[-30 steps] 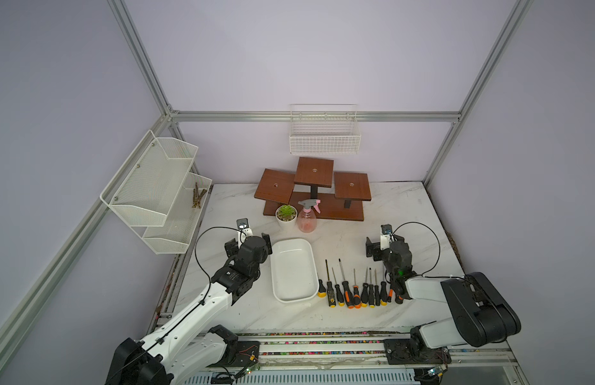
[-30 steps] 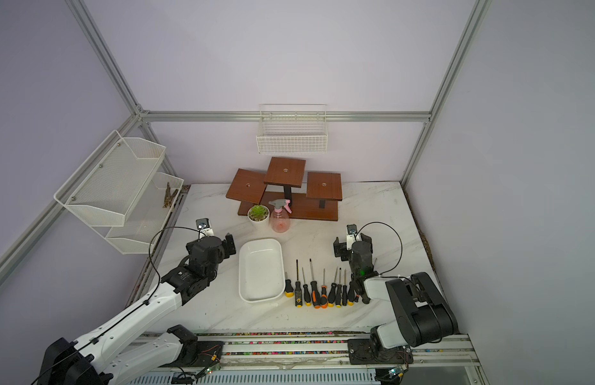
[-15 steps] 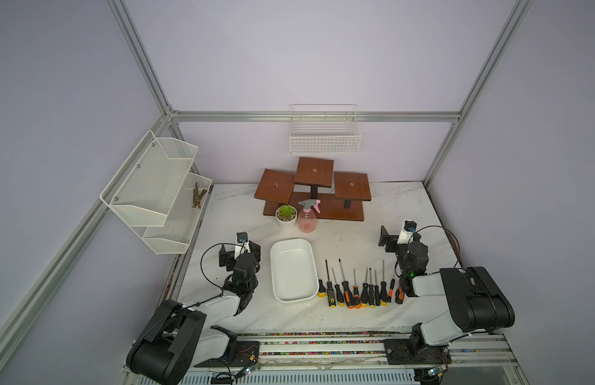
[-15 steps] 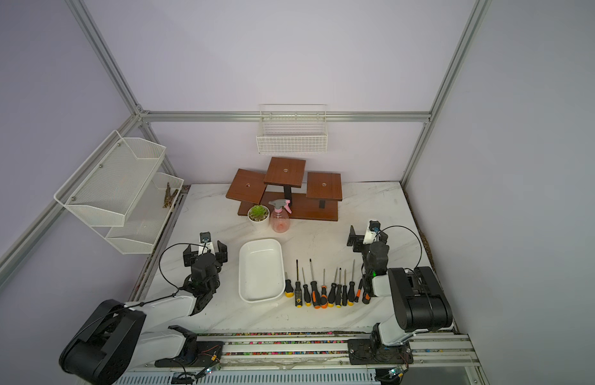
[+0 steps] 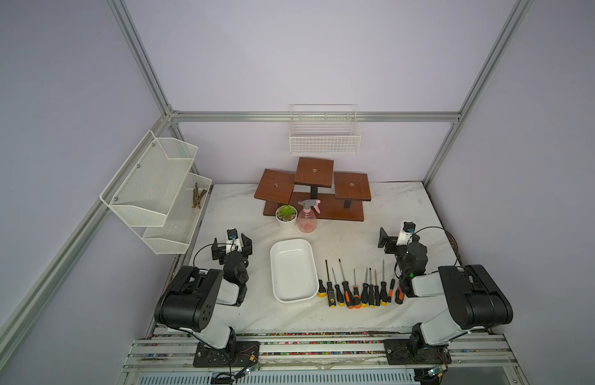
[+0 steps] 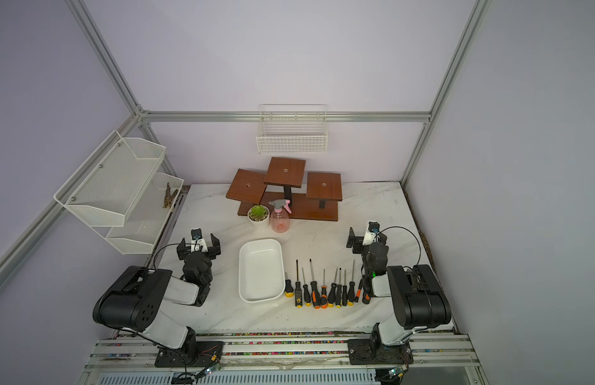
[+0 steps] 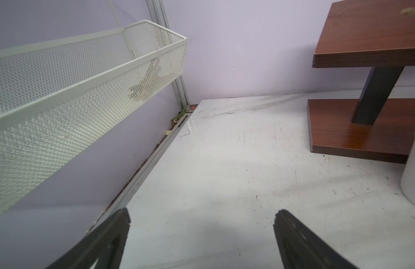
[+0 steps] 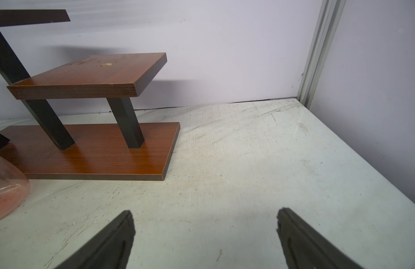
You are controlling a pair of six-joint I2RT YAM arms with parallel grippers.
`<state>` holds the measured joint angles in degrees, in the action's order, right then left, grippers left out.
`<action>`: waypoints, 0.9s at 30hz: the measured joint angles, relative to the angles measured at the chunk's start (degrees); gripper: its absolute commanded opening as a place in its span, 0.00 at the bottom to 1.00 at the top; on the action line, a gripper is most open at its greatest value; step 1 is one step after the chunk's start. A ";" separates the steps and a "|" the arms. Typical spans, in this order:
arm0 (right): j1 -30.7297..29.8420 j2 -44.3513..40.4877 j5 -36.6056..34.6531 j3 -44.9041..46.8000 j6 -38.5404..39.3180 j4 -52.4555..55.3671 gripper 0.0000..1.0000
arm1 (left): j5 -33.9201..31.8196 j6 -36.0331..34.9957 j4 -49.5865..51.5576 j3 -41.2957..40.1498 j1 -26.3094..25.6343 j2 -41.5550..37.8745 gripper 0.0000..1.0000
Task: Take out the screwdriver from the storage box
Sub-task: Reset both arms
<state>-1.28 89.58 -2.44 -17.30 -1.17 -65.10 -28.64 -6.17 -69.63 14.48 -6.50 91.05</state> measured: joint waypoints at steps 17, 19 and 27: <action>0.00 0.00 0.00 0.00 0.00 0.00 1.00 | 5.92 5.11 12.33 5.03 2.25 0.13 1.00; 0.00 0.00 0.00 0.00 0.00 -0.02 1.00 | 5.92 5.11 12.39 5.03 2.25 0.13 1.00; 0.00 0.17 0.00 0.00 0.00 0.00 1.00 | 5.92 5.11 12.41 5.03 2.25 0.13 1.00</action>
<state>-1.28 89.76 -2.44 -17.30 -1.17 -65.10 -22.72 -1.06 -57.21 19.51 -4.25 91.18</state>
